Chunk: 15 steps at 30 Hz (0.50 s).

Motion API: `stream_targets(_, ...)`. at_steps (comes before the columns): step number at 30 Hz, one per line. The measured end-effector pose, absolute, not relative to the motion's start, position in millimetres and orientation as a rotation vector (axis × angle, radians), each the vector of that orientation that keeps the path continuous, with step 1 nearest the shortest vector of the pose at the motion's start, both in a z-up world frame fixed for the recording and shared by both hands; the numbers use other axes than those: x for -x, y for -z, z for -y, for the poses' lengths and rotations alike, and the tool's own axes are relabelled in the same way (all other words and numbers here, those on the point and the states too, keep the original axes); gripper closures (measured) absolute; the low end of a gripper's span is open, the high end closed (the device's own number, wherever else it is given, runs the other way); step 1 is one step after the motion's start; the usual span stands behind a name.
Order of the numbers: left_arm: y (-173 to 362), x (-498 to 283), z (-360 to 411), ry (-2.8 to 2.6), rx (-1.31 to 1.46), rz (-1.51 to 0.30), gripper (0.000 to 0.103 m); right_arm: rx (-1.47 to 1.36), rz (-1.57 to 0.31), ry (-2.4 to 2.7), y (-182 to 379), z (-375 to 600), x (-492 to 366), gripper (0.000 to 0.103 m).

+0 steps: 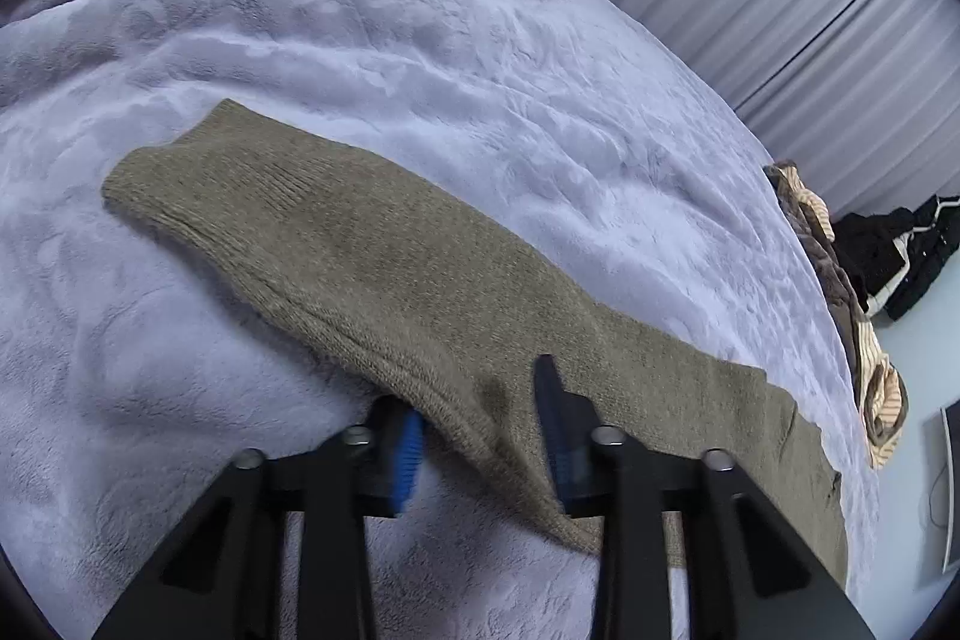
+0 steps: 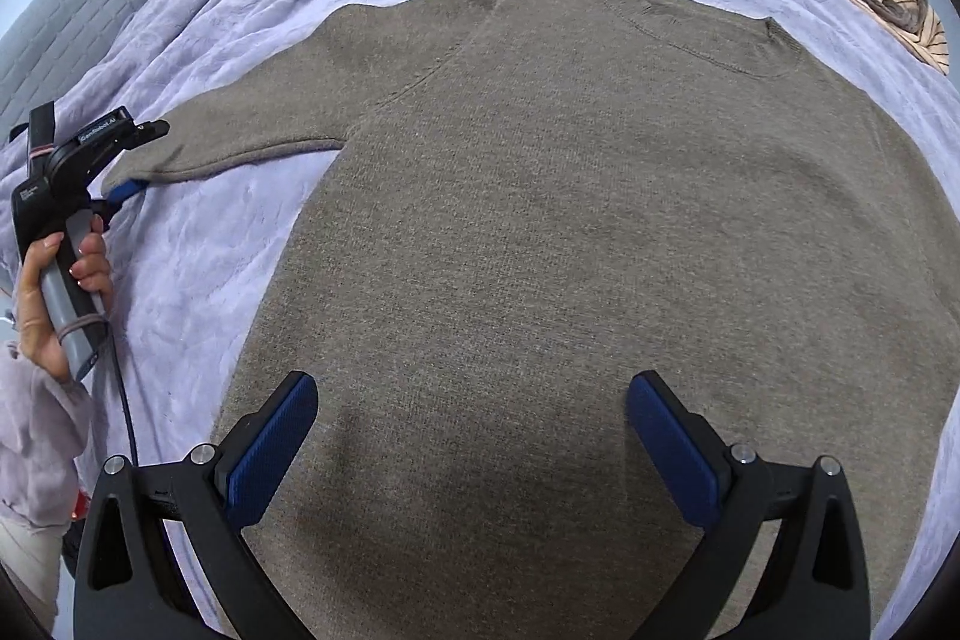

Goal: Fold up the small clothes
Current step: 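Grasp the cuff of the sleeve nearest the left tool with the left tool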

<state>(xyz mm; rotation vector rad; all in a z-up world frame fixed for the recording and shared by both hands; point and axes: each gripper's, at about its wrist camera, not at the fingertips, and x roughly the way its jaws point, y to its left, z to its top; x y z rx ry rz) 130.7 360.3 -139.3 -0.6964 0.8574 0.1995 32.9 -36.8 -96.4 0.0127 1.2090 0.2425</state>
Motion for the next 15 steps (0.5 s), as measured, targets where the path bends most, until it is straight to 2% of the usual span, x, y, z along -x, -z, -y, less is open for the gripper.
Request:
stream_targets(1,141.0,-134.4,-359.0,-0.187,0.693,-0.862,0.085,-0.017,-1.207,-0.247,96.2,37.8,-32.5,0.0)
stream_targets(7,104.0,-132.0,-322.3,-0.066,0.613,-0.737,0.085,-0.09,-1.155,-0.264,89.2,55.1,-28.1,0.0)
stream_targets(15,35.3,-155.1,-209.2,0.255,0.472,-0.612,0.085,-0.177,-1.097,-0.224,77.6,94.8,-23.8,0.0)
